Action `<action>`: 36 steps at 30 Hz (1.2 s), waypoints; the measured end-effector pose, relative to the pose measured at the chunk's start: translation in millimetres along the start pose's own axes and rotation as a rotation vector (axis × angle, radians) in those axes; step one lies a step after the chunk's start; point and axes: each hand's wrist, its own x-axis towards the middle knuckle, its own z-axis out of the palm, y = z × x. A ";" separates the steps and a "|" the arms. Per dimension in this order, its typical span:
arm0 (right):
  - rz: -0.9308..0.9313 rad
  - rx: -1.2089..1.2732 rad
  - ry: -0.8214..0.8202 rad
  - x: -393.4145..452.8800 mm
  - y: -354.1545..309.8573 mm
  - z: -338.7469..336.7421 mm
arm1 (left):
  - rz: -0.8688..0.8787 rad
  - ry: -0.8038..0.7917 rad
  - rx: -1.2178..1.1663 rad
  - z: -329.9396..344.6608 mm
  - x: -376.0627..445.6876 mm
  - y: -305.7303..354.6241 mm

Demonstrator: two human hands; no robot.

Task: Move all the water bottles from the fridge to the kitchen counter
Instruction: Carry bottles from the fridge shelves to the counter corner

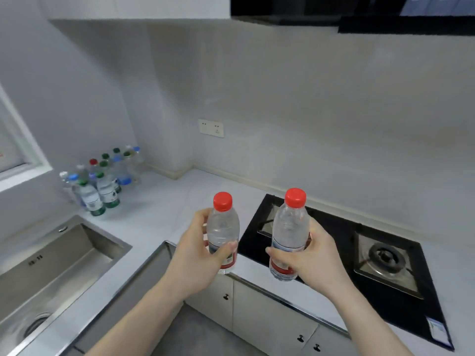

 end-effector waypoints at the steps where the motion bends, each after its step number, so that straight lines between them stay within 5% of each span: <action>1: -0.024 0.001 -0.033 18.3 -0.4 12.7 | -0.021 0.036 0.001 -8.6 9.3 -8.0; 21: -0.163 0.040 -0.575 243.8 -12.6 202.4 | -0.259 0.456 0.174 -128.2 121.1 -102.5; 36: -0.001 -0.062 -0.480 326.7 -31.2 403.0 | -0.357 0.294 0.440 -275.6 237.8 -240.8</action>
